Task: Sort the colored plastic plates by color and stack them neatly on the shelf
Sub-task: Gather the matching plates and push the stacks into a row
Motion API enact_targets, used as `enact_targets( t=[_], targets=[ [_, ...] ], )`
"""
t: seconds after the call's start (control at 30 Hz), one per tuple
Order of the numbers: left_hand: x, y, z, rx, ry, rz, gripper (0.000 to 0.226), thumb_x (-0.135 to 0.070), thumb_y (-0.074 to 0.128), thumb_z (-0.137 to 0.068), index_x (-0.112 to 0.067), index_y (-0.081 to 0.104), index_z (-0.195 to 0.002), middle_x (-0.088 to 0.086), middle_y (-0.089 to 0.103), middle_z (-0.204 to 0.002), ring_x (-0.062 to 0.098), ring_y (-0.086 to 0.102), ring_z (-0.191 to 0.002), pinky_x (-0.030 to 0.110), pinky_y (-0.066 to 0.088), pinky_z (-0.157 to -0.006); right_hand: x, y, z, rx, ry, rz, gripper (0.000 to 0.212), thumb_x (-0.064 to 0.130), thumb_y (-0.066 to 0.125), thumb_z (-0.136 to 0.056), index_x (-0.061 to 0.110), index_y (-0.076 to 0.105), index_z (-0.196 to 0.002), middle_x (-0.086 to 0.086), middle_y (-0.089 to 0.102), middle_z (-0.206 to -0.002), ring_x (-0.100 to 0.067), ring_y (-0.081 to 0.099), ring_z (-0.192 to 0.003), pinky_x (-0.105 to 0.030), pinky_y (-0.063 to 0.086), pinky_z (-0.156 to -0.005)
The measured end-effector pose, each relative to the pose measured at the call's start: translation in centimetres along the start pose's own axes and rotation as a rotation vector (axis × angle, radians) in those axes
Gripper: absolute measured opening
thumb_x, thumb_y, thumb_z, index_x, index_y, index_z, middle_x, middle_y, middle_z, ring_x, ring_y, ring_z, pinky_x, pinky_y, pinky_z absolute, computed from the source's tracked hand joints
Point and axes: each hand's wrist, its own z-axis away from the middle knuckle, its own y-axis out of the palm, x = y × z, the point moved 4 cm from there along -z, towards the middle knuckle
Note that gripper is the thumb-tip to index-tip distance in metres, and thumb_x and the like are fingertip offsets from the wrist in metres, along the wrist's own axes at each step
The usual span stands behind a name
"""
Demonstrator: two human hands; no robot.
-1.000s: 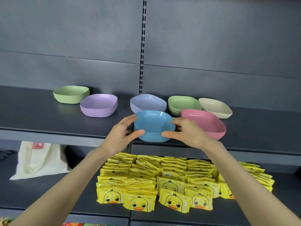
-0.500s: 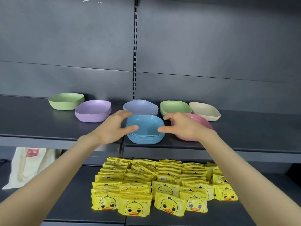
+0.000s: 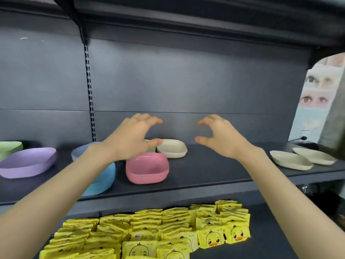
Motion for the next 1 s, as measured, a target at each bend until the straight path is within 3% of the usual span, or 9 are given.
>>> enact_targets(
  t=[0.27,0.47,1.0],
  targets=[
    [-16.3,7.5,-4.4,0.035,0.065,0.01,0.052,-0.048,0.052,-0.089,-0.031,0.039,-0.137,-0.01,0.045,-0.134,0.015,0.037,-0.126,0.032,0.031,-0.1,-15.0,-6.6,8.9,0.03,0.117,0.081,0.048,0.034,0.058,-0.091,0.018,0.045,-0.135,0.003,0.036,-0.142,-0.02,0.041,-0.127,-0.041,0.038,-0.103],
    [-24.4,11.4,-10.5,0.067,0.137,0.04,0.053,-0.046,0.051,-0.09,-0.028,0.038,-0.138,-0.008,0.047,-0.134,0.013,0.037,-0.124,0.029,0.028,-0.099,-24.3,-10.3,11.3,0.047,0.182,0.107,0.047,0.034,0.058,-0.091,0.018,0.046,-0.133,0.002,0.036,-0.142,-0.02,0.04,-0.126,-0.036,0.038,-0.102],
    [-34.2,28.4,-30.3,0.133,0.228,0.116,0.053,-0.046,0.049,-0.092,-0.028,0.036,-0.14,-0.008,0.048,-0.133,0.012,0.038,-0.124,0.029,0.028,-0.103,-50.4,-11.8,6.2,0.103,0.31,0.208,0.047,0.034,0.057,-0.091,0.018,0.045,-0.134,0.0,0.038,-0.141,-0.022,0.042,-0.126,-0.037,0.038,-0.101]
  ],
)
